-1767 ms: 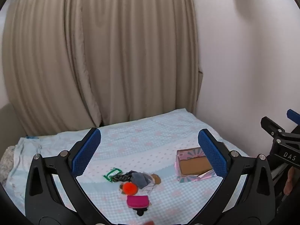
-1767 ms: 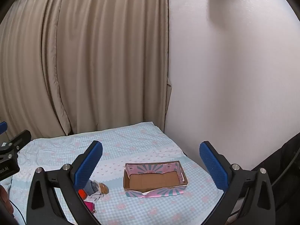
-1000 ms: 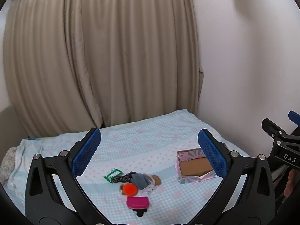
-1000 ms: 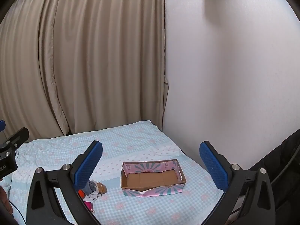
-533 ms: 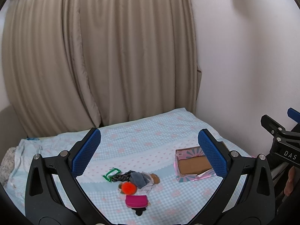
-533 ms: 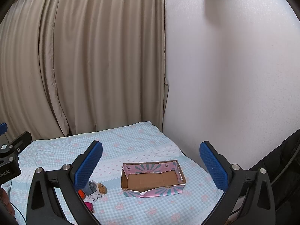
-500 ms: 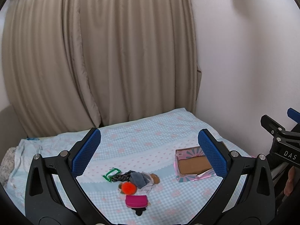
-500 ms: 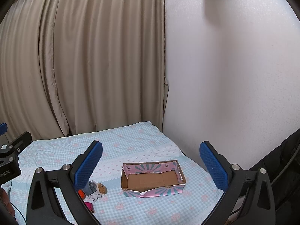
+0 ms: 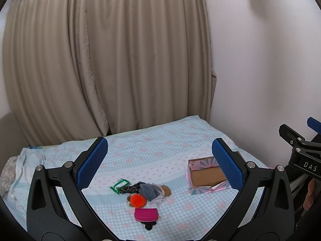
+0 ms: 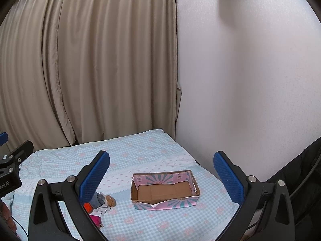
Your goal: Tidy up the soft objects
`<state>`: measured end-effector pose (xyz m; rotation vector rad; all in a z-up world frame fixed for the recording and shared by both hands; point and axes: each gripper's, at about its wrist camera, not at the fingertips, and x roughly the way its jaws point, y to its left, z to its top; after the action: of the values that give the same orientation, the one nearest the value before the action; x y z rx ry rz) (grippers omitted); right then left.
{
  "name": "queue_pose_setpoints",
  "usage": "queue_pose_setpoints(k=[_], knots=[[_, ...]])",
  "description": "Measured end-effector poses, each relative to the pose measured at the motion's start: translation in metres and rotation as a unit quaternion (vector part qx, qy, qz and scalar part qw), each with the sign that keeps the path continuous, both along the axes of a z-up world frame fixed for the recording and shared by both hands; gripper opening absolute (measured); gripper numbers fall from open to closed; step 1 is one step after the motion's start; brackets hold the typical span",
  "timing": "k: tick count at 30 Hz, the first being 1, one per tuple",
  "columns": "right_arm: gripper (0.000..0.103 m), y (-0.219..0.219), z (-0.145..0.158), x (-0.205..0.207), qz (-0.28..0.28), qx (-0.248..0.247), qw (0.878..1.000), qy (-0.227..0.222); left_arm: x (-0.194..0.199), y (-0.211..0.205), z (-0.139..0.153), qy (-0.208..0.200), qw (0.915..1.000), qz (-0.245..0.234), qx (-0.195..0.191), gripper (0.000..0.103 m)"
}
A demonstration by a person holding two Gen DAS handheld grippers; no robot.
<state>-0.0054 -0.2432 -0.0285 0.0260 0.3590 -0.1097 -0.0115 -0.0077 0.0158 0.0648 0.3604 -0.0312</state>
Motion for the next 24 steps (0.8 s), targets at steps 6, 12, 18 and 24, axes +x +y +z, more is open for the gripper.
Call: queue_pose_setpoints(k=[6, 12, 18, 24], knots=[[0.103, 0.0001, 0.0004, 0.0004, 0.002, 0.0, 1.0, 0.001, -0.0008, -0.0023, -0.0006, -0.002, 1.0, -0.001, -0.002, 0.103], [0.103, 0.0008, 0.0004, -0.0016, 0.004, 0.002, 1.0, 0.002, -0.0033, -0.0042, -0.0022, -0.002, 1.0, -0.002, -0.003, 0.103], [0.103, 0.001, 0.0013, -0.0039, 0.003, 0.003, 1.0, 0.0, -0.0043, -0.0037, -0.002, -0.002, 1.0, -0.002, -0.003, 0.103], [0.103, 0.0018, 0.001, -0.0036, 0.004, 0.002, 1.0, 0.0, -0.0037, -0.0031, -0.001, -0.004, 1.0, 0.0, -0.002, 0.103]])
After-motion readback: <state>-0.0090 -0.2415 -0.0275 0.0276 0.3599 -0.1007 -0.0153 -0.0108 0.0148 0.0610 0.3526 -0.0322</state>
